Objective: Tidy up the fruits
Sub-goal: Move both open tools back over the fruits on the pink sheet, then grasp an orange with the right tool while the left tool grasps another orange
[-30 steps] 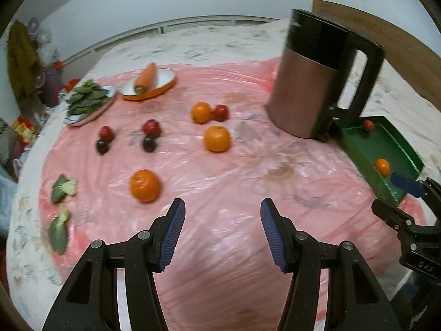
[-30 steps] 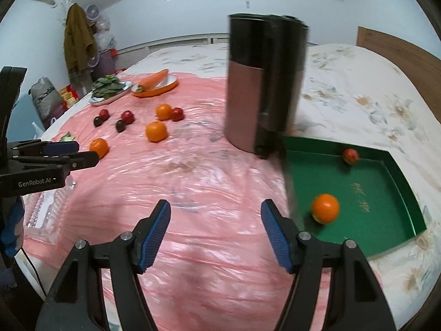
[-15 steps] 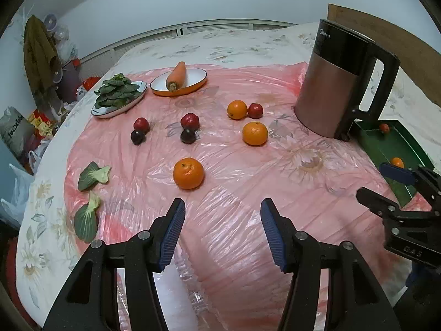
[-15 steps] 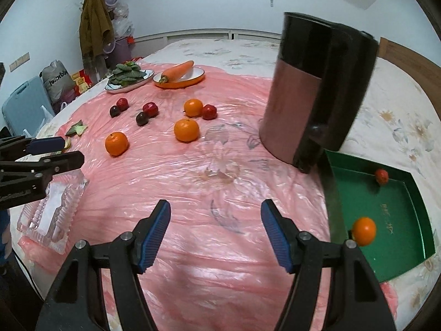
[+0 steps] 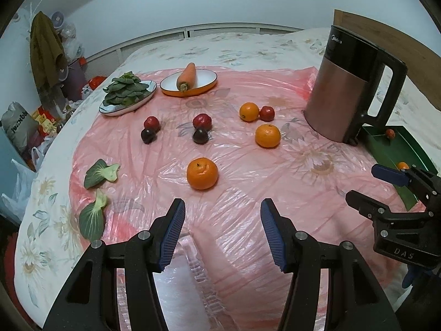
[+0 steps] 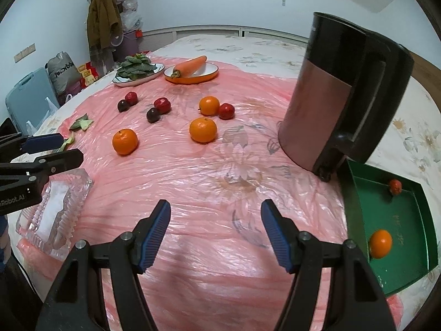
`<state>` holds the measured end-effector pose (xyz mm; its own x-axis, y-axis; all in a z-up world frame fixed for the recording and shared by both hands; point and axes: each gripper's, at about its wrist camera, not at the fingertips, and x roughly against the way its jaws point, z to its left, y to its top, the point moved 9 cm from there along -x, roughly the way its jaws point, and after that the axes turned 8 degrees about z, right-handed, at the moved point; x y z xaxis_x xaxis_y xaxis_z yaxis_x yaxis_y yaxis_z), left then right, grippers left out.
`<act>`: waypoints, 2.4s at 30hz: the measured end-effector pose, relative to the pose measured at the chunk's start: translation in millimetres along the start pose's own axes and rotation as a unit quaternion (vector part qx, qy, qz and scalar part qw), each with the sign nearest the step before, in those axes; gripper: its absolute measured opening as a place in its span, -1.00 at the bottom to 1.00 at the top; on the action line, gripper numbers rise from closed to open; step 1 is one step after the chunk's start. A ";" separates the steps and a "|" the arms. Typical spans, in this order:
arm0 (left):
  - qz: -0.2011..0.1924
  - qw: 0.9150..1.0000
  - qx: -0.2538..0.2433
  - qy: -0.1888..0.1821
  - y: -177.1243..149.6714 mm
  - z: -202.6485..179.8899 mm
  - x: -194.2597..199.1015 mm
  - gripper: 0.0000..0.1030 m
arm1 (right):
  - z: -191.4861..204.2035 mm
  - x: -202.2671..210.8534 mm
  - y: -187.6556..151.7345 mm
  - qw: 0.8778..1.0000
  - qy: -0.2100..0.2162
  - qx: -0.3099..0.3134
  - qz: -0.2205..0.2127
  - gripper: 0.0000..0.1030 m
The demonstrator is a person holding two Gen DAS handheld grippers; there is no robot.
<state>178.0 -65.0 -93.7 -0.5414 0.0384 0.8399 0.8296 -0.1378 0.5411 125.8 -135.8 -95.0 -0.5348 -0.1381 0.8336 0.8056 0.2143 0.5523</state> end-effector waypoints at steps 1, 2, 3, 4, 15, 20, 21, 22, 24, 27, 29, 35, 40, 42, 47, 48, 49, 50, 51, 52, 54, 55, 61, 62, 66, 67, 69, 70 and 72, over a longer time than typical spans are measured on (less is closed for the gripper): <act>-0.001 1.000 0.000 0.001 -0.1 0.8 -0.8 -0.01 | 1.5 -1.2 0.7 1.000 0.001 0.001 0.001 0.80; -0.001 1.000 0.001 0.002 0.1 1.2 -1.5 -0.01 | 2.5 -1.9 0.9 1.000 0.001 0.002 0.001 0.80; -0.001 1.000 0.001 0.003 0.2 1.7 -2.4 -0.01 | 3.4 -2.8 1.5 1.000 0.002 0.003 0.001 0.80; -0.001 1.000 0.002 0.004 0.3 2.1 -3.2 -0.01 | 4.2 -3.9 2.3 1.000 0.003 0.004 0.001 0.80; -0.001 1.000 0.006 0.002 2.4 3.9 -10.3 -0.01 | 9.1 -15.1 5.9 1.000 0.007 0.011 0.006 0.80; 0.000 1.000 0.007 0.000 3.1 4.0 -12.3 -0.01 | 10.0 -19.6 6.9 1.000 0.008 0.012 0.008 0.80; 0.000 1.000 0.008 0.000 3.3 4.1 -12.9 -0.01 | 10.2 -20.3 7.0 1.000 0.008 0.012 0.008 0.80; 0.000 1.000 0.008 0.000 3.5 4.4 -13.5 -0.01 | 10.6 -21.3 7.3 1.000 0.008 0.013 0.009 0.80; 0.000 1.000 0.009 -0.001 3.7 4.5 -14.0 -0.01 | 11.0 -22.7 8.2 1.000 0.009 0.013 0.009 0.80; 0.001 1.000 0.009 -0.002 4.1 4.5 -14.7 -0.01 | 11.8 -23.3 8.1 1.000 0.009 0.013 0.010 0.80; 0.001 1.000 0.009 -0.002 4.6 4.4 -15.2 -0.01 | 13.4 -24.3 8.9 1.000 0.010 0.015 0.010 0.80; 0.003 1.000 0.016 -0.002 6.0 6.5 -19.6 -0.01 | 16.1 -26.0 13.5 1.000 0.012 0.018 0.007 0.80; 0.006 1.000 0.024 -0.001 6.4 12.3 -24.4 -0.01 | 18.7 -27.6 23.4 1.000 0.019 0.022 0.000 0.80; 0.006 1.000 0.030 -0.002 7.1 16.2 -26.1 -0.01 | 20.3 -29.9 29.1 0.999 0.023 0.025 -0.003 0.80; 0.003 0.998 0.069 -0.003 11.1 43.2 -31.5 -0.01 | 24.5 -38.9 45.0 0.999 0.034 0.028 -0.008 0.80; 0.002 0.997 0.074 -0.004 11.6 48.5 -32.2 -0.01 | 25.5 -40.8 48.2 0.999 0.036 0.030 -0.010 0.80; -0.001 0.997 0.083 -0.001 12.7 55.9 -33.0 -0.01 | 26.8 -43.6 52.8 0.999 0.040 0.031 -0.012 0.80; -0.003 0.996 0.088 0.001 13.5 60.7 -33.8 -0.01 | 27.5 -45.7 55.9 0.998 0.043 0.032 -0.013 0.80; -0.004 0.996 0.094 0.000 14.2 65.8 -35.2 -0.01 | 28.7 -48.5 60.0 0.998 0.047 0.033 -0.015 0.80; -0.004 0.995 0.101 -0.002 14.8 70.8 -37.3 -0.01 | 29.7 -50.7 63.2 0.998 0.051 0.033 -0.017 0.80; 0.000 0.994 0.110 -0.006 15.6 76.3 -43.4 -0.01 | 31.8 -55.5 68.8 0.998 0.057 0.034 -0.019 0.80; 0.004 0.994 0.112 -0.009 16.3 77.6 -47.1 -0.01 | 32.7 -59.9 72.3 0.997 0.061 0.034 -0.019 0.80; 0.023 0.995 0.097 -0.027 25.7 62.5 -69.8 -0.01 | 25.5 -85.4 86.6 0.998 0.064 0.020 -0.014 0.80; 0.025 0.995 0.096 -0.031 27.1 59.6 -72.2 -0.01 | 23.4 -89.1 88.9 0.998 0.064 0.017 -0.013 0.80; 0.032 0.995 0.089 -0.037 34.2 49.4 -84.8 -0.01 | 16.2 -102.5 100.3 0.998 0.060 0.014 -0.011 0.80; 0.034 0.995 0.088 -0.037 34.7 48.3 -86.4 -0.01 | 15.6 -106.1 103.0 0.998 0.060 0.014 -0.011 0.80; 0.040 0.995 0.088 -0.038 36.0 46.6 -92.6 -0.01 | 14.3 -111.3 107.4 0.998 0.061 0.014 -0.009 0.80; 0.043 0.994 0.087 -0.039 36.4 45.5 -96.2 -0.01 | 14.3 -115.4 109.6 0.998 0.062 0.013 -0.007 0.80; 0.048 0.994 0.086 -0.040 36.2 43.7 -101.1 -0.01 | 14.1 -121.1 111.7 0.998 0.061 0.012 -0.003 0.80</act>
<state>268.8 -30.7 -157.2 -0.4512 0.1119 0.8854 0.8920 0.0271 0.4511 276.9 -81.5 -134.3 -0.5035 -0.2568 0.8250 0.7950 0.2363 0.5587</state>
